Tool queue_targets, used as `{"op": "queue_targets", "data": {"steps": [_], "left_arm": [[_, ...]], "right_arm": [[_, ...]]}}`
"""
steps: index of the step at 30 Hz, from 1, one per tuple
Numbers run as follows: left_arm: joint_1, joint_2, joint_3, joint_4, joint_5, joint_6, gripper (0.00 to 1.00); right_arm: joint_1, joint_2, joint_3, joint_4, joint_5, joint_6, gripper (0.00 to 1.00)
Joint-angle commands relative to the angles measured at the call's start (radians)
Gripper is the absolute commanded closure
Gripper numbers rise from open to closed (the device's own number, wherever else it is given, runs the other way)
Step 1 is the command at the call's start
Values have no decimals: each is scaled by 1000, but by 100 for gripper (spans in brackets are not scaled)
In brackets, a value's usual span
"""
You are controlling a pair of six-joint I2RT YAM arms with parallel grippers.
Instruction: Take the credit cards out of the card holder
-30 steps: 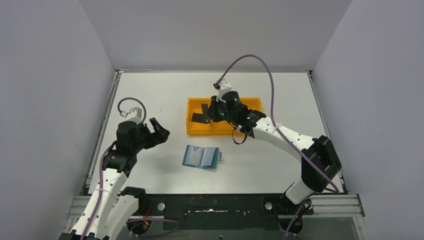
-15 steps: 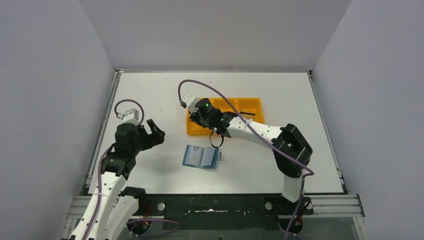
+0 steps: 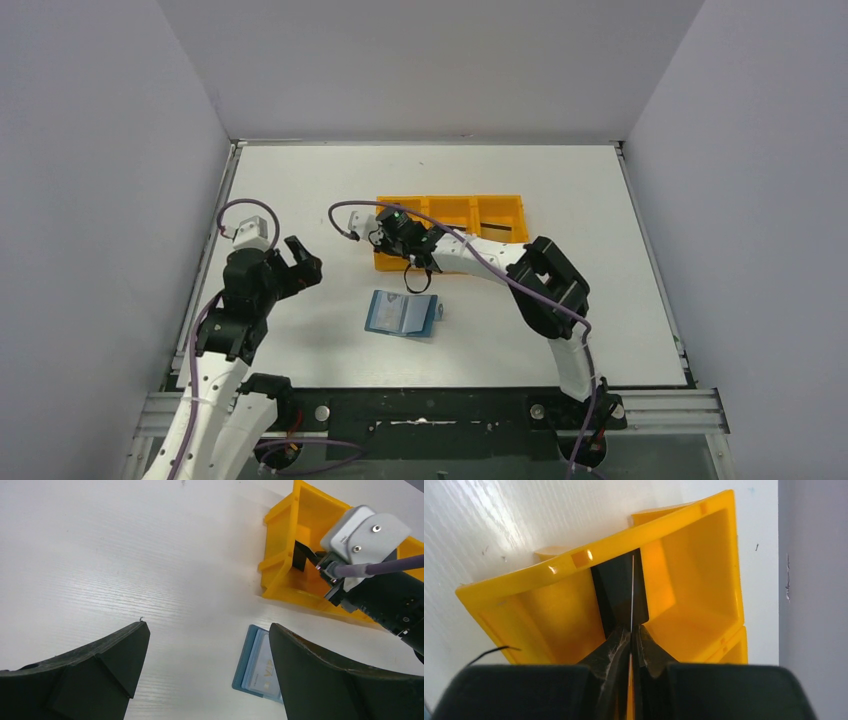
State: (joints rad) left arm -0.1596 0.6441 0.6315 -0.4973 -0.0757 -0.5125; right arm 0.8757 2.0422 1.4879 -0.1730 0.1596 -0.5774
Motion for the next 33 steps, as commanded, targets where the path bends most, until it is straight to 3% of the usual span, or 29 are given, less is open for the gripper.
{"op": "queue_targets", "data": {"steps": [1,14,24,33], "left_arm": [[11,-22,54,7,-35,-3,8],[11,-96,46,-3,-78,-18,8],[11,-99,49,-12,-88,-22,8],[12,-109,45,-9,-90,-24,8]], "right_arm": [[-11,20,46,18,39,-118,100],[-16,83,91,18,60,-230,100],[-23,137,127,-4,50,-175,97],[-71,105,200,-134,-90,8,60]]}}
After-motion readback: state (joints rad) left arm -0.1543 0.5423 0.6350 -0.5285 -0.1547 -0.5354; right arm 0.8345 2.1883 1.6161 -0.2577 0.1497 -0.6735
